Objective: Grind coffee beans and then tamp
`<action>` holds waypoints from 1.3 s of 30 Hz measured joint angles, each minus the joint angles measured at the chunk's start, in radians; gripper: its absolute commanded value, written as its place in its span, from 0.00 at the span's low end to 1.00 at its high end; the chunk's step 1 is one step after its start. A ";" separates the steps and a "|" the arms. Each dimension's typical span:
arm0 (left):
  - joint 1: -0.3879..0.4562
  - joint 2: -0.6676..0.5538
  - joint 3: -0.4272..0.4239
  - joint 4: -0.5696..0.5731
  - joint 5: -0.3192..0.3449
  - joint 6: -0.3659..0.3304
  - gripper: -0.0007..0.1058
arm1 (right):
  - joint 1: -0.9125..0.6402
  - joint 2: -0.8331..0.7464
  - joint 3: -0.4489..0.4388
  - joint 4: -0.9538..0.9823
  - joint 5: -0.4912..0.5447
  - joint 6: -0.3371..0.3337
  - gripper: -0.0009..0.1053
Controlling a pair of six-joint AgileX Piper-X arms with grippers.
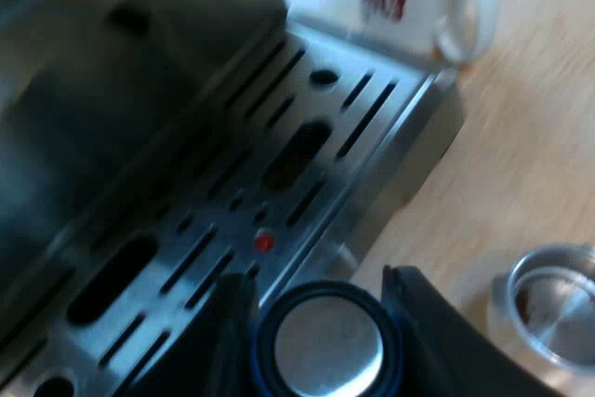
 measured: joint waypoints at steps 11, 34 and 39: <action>0.006 0.000 0.051 0.053 -0.019 0.000 0.15 | 0.000 0.000 0.000 -0.059 0.000 -0.042 0.55; 0.163 0.005 0.311 -0.304 0.064 -0.054 0.15 | -0.183 0.168 0.000 -0.212 -0.138 -0.046 0.55; 0.163 0.060 0.318 -0.317 0.067 -0.054 0.15 | -0.195 0.234 0.000 -0.298 -0.165 -0.046 0.55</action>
